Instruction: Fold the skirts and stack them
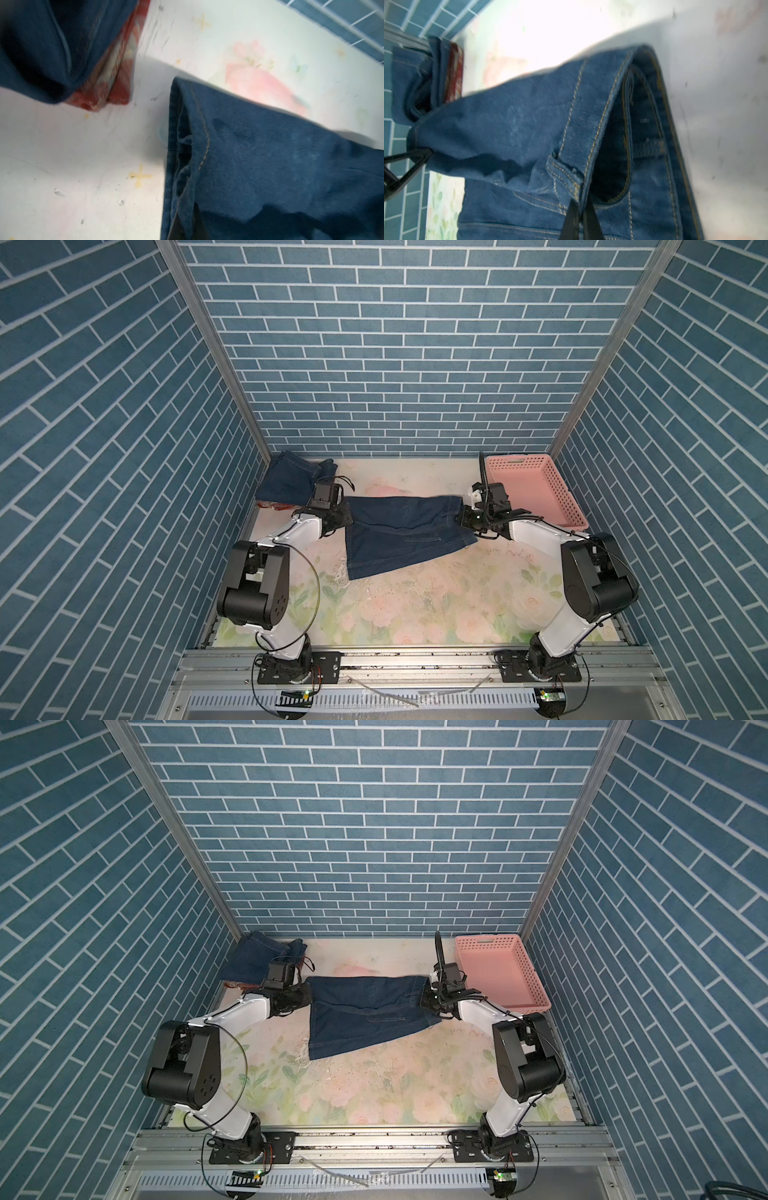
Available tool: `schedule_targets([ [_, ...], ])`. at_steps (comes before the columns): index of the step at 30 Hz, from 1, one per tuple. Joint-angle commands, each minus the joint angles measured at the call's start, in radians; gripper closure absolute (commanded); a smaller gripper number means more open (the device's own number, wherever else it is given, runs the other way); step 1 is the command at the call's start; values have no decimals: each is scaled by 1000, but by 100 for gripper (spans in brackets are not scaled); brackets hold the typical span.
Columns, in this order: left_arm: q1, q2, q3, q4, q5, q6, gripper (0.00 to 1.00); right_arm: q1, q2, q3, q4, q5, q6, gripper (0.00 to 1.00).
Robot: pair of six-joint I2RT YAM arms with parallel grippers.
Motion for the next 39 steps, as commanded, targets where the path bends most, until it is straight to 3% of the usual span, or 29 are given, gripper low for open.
schedule_targets([
  [1,3,-43,43,-66,13,16,100,-25,-10,101,-30,16,-20,100],
  [11,-21,-174,86,-208,16,18,100,-88,-53,251,-155,21,-65,100],
  [22,-181,-293,-208,-144,-34,-108,100,-106,-139,54,-178,33,-72,100],
  [27,-229,-275,-348,-75,-39,-163,97,-110,-111,-30,-148,32,-36,100],
  [34,-269,-184,-381,-14,-41,-185,95,-110,-76,-76,-134,30,-17,100],
  [39,-269,-219,-320,-93,-80,-155,96,-110,-96,-20,-170,44,-35,100],
])
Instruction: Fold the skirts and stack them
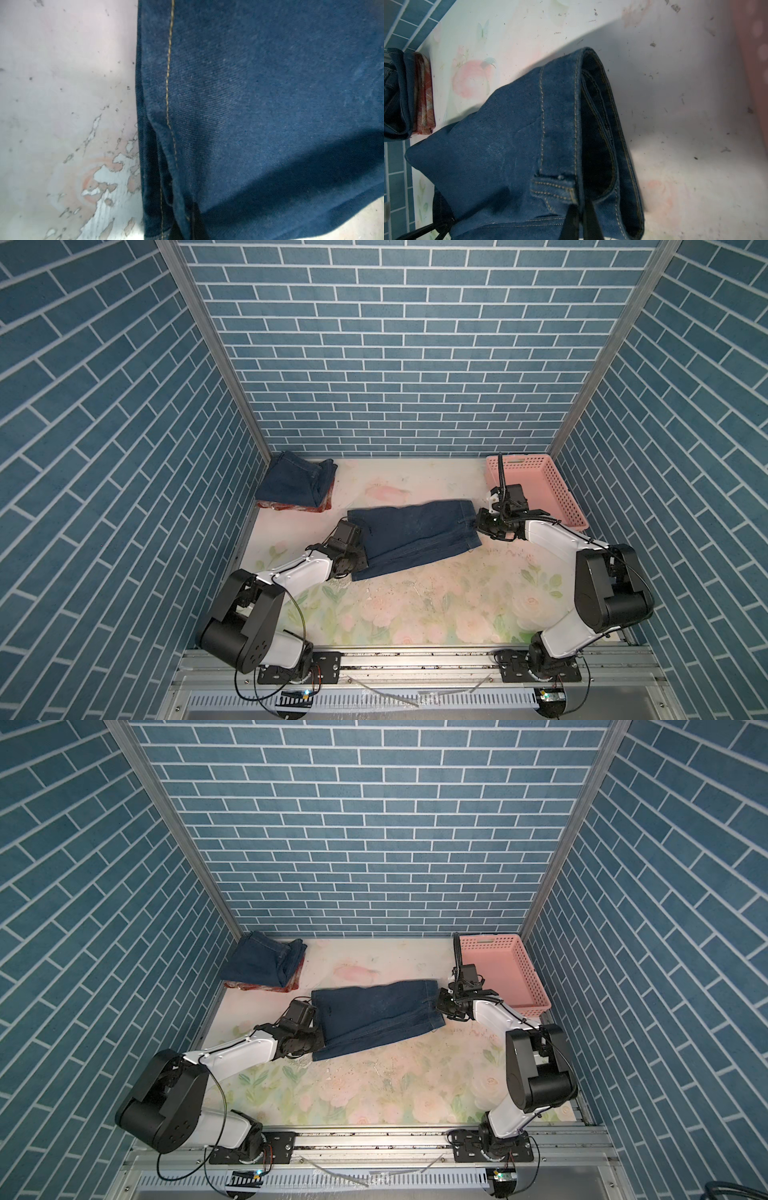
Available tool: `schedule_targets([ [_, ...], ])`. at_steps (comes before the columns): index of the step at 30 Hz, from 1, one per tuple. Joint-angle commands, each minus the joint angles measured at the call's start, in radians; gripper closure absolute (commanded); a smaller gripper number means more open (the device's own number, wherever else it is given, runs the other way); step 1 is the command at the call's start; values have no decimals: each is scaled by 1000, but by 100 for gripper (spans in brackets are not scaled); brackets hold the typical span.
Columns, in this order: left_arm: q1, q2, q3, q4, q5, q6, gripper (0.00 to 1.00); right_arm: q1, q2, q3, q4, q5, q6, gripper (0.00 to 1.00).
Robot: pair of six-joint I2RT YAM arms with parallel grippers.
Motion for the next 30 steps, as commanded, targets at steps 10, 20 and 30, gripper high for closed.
schedule_targets([
  [10,-5,-152,162,-225,-118,77,95,-4,-77,159,-117,53,-46,100],
  [20,-8,-158,-12,-120,-70,21,97,-5,-145,25,-128,68,-64,100],
  [30,-17,-55,-109,5,-50,-9,93,-4,-58,-141,-43,60,-40,100],
])
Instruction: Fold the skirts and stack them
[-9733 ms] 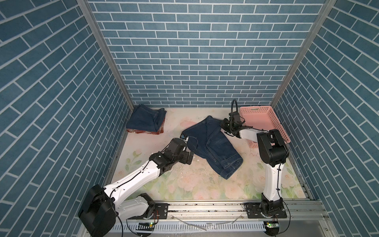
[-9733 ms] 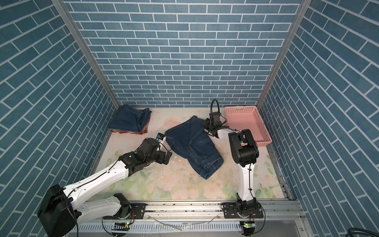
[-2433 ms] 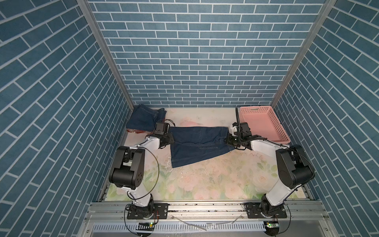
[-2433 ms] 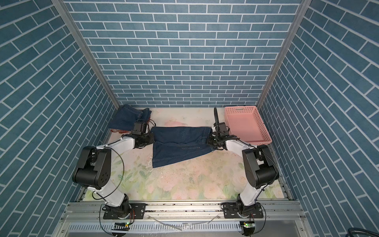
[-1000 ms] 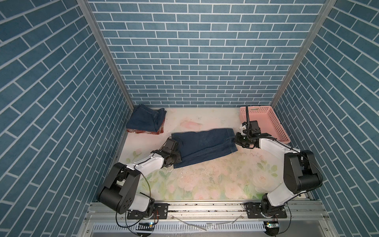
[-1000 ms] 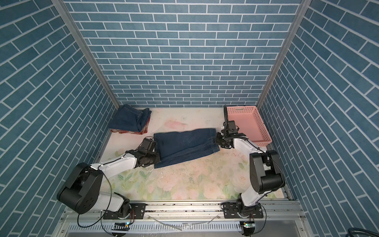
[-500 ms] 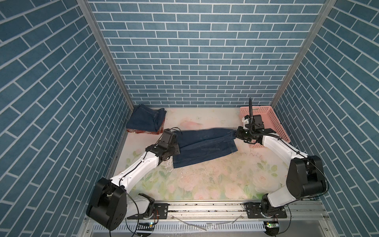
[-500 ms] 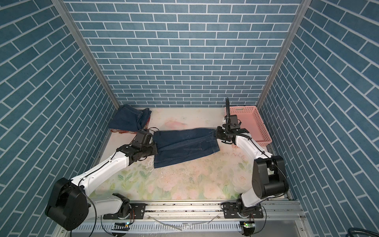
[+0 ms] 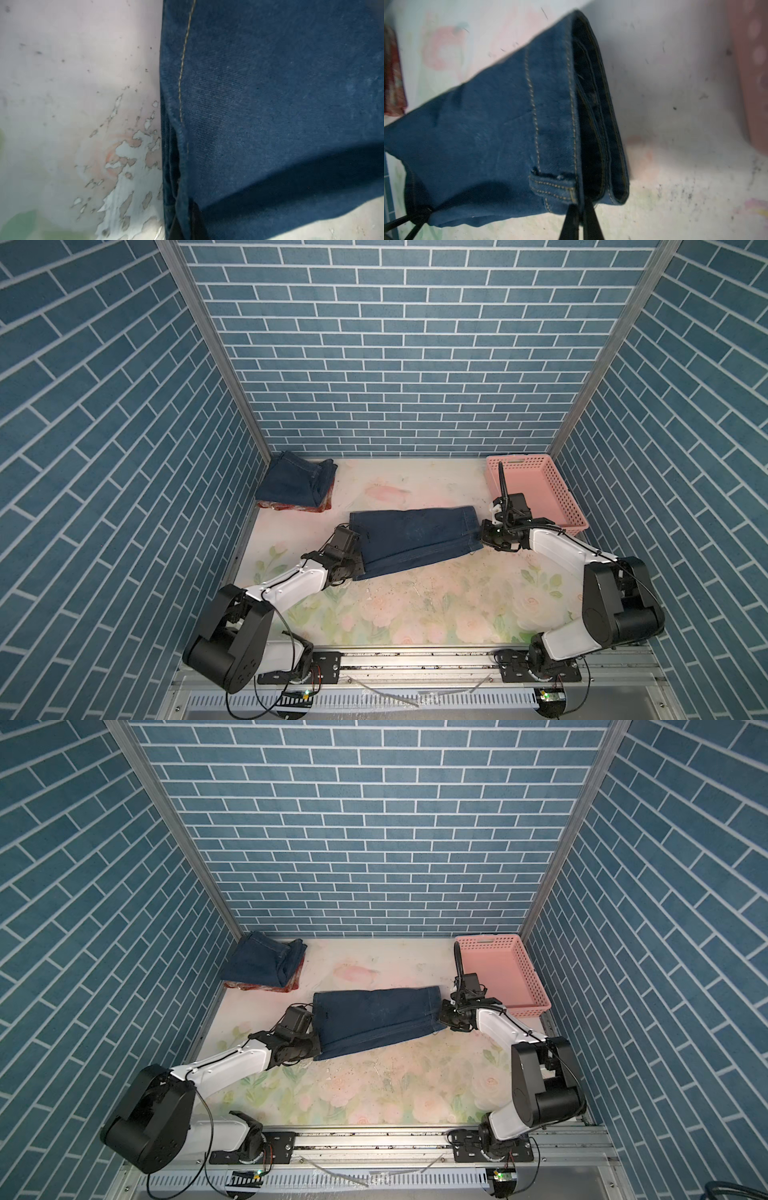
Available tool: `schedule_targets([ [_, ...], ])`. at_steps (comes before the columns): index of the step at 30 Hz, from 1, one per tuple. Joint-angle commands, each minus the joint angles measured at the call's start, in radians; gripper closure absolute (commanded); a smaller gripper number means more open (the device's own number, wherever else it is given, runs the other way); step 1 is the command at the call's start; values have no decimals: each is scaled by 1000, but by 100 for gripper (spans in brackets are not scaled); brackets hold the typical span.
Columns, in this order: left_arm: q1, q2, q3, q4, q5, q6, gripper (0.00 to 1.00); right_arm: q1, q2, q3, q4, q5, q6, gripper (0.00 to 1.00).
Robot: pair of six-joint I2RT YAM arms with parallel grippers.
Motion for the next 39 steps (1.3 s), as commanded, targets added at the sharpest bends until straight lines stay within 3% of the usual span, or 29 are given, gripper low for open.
schedule_targets([
  [1,-5,35,-29,2,-14,-12,89,-5,25,-26,25,38,-10,100],
  [3,-15,31,-20,-6,-20,-11,68,-7,29,-11,-3,58,-14,96],
  [6,-32,-17,3,-55,-44,-4,45,-6,-1,21,-48,80,-30,62],
  [9,-36,-101,22,-118,-92,5,24,-6,-58,55,-80,90,-36,48],
  [14,-40,-172,108,-244,-174,61,19,14,-126,118,-112,104,-40,44],
  [19,-45,-126,228,-276,-208,116,15,59,-111,201,-105,97,-39,44],
  [30,-99,263,504,-33,-104,134,12,121,111,296,175,-27,114,46],
  [39,-98,454,552,156,-78,64,12,241,280,317,435,45,239,46],
])
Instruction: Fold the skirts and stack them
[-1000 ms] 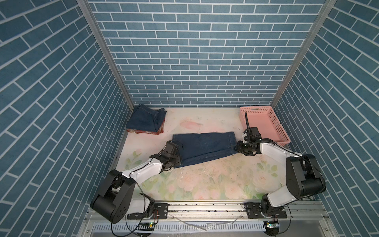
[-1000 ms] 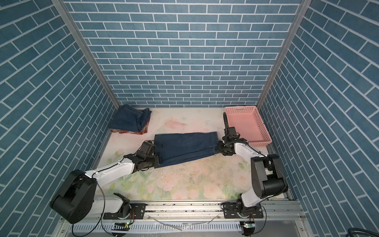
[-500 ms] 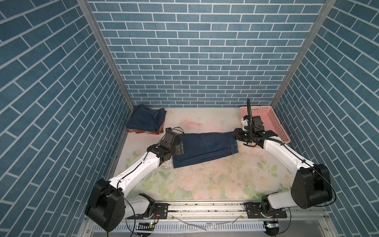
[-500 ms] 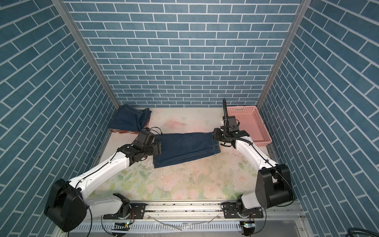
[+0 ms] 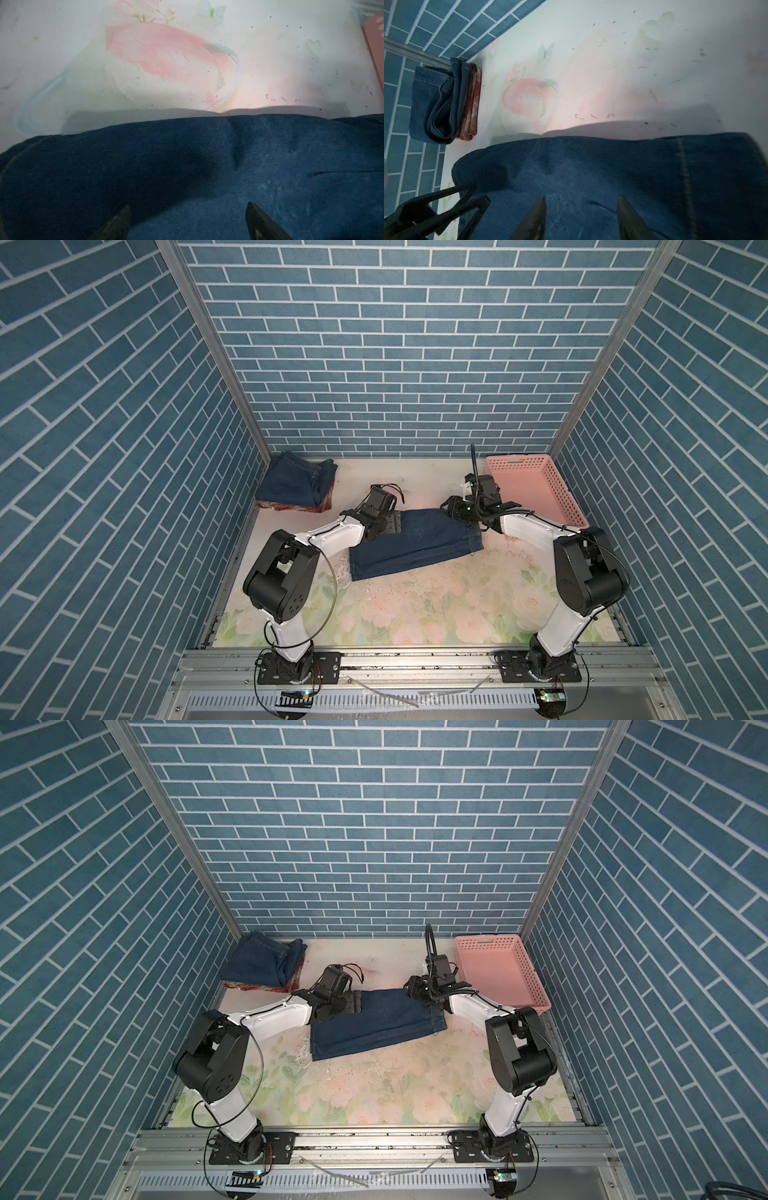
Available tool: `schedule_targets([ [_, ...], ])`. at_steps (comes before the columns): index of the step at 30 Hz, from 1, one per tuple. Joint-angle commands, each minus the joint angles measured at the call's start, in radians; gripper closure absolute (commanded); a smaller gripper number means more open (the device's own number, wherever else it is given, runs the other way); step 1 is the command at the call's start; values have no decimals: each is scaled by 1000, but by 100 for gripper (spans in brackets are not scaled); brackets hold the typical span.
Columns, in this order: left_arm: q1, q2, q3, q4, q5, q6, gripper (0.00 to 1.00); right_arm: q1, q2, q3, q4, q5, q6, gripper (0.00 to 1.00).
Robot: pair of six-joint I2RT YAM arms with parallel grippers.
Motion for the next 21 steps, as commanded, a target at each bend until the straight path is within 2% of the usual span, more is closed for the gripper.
schedule_targets([
  [1,-2,22,11,113,11,-45,12,44,52,59,176,38,96,46],
  [11,3,72,-68,389,-20,-154,13,121,195,31,494,185,247,45],
  [16,23,102,-93,432,-40,-173,13,129,228,19,517,209,253,45],
  [21,102,107,-198,505,-23,-222,15,129,244,-11,520,222,247,45],
])
